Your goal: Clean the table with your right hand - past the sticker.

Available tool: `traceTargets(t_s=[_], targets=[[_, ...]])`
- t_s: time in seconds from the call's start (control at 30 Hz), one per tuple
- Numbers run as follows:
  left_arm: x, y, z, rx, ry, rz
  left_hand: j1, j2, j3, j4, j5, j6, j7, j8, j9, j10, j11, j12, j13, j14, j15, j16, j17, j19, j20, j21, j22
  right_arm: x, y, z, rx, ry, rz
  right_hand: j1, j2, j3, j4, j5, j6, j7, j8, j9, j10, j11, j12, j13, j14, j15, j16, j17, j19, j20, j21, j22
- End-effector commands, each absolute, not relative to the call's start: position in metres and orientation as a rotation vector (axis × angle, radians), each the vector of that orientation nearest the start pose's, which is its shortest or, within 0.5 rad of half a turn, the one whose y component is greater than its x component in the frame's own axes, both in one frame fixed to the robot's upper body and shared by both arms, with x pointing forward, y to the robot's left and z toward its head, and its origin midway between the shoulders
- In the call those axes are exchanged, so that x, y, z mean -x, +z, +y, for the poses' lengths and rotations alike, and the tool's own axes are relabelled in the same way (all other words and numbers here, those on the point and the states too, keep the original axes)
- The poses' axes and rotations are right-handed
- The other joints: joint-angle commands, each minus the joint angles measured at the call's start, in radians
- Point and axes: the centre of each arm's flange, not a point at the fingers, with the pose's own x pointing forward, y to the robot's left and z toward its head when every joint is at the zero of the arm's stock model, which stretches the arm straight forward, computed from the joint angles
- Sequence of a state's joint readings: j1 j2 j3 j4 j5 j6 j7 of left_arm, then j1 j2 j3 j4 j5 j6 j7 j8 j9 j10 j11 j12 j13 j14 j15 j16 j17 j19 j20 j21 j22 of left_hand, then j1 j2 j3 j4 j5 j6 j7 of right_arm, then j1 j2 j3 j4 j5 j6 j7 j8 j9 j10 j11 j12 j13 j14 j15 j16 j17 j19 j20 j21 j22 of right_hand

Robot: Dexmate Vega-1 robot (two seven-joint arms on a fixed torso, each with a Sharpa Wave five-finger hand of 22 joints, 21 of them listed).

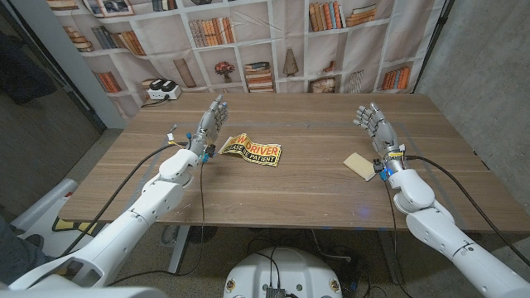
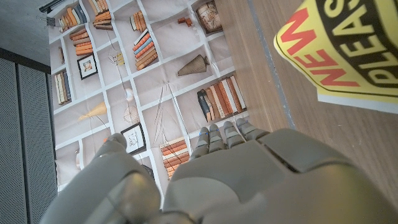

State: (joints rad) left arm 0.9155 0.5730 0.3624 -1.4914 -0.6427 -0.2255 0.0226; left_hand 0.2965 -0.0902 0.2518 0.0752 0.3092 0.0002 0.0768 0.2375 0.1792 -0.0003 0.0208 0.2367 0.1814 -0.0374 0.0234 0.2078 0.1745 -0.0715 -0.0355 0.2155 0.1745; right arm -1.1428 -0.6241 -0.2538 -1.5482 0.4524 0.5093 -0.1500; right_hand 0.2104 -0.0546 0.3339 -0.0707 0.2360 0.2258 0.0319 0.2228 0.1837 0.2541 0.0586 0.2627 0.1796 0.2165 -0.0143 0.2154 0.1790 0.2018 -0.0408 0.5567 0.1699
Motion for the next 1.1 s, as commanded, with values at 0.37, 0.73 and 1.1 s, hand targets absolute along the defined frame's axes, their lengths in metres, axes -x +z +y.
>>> traceTargets(t_s=[0.37,0.73,1.1], targets=[[-0.611,-0.023,0.268,-0.034,-0.219,-0.591,0.022,0.013,0.005,-0.007,0.004,0.002,-0.009,-0.010,0.005,-0.002,-0.003,-0.009,0.003,-0.006,-0.007,-0.010,0.004,0.000,-0.031,-0.004,0.004,-0.533,-0.068,-0.332,0.345,-0.083,-0.804,0.018,0.003,0.000,-0.011,0.002,0.025,-0.002,0.007,0.005,0.021,-0.002,0.004,0.005,0.009,-0.003,0.003,0.003,0.013,-0.037,-0.009,0.004],[-0.606,-0.020,0.264,-0.065,-0.225,-0.598,0.034,0.021,0.007,-0.011,0.001,-0.004,-0.014,-0.018,0.005,-0.015,-0.008,-0.019,0.003,-0.020,-0.010,-0.018,0.004,-0.011,-0.029,-0.011,0.004,-0.520,-0.073,-0.335,0.465,-0.203,-0.800,0.035,0.021,0.010,-0.017,0.007,0.031,-0.007,0.005,0.006,0.026,-0.004,0.002,0.005,0.012,-0.006,-0.001,0.003,0.019,-0.039,-0.016,0.004],[-0.602,-0.019,0.260,-0.076,-0.223,-0.600,0.042,0.026,0.008,-0.013,-0.001,-0.005,-0.015,-0.022,0.005,-0.019,-0.010,-0.023,0.003,-0.028,-0.012,-0.022,0.004,-0.017,-0.026,-0.014,0.004,-0.512,-0.077,-0.336,0.592,-0.276,-0.777,0.064,0.042,0.027,-0.030,0.009,0.038,-0.012,0.002,0.006,0.035,-0.007,0.001,0.005,0.014,-0.009,-0.006,0.002,0.022,-0.039,-0.025,0.004]])
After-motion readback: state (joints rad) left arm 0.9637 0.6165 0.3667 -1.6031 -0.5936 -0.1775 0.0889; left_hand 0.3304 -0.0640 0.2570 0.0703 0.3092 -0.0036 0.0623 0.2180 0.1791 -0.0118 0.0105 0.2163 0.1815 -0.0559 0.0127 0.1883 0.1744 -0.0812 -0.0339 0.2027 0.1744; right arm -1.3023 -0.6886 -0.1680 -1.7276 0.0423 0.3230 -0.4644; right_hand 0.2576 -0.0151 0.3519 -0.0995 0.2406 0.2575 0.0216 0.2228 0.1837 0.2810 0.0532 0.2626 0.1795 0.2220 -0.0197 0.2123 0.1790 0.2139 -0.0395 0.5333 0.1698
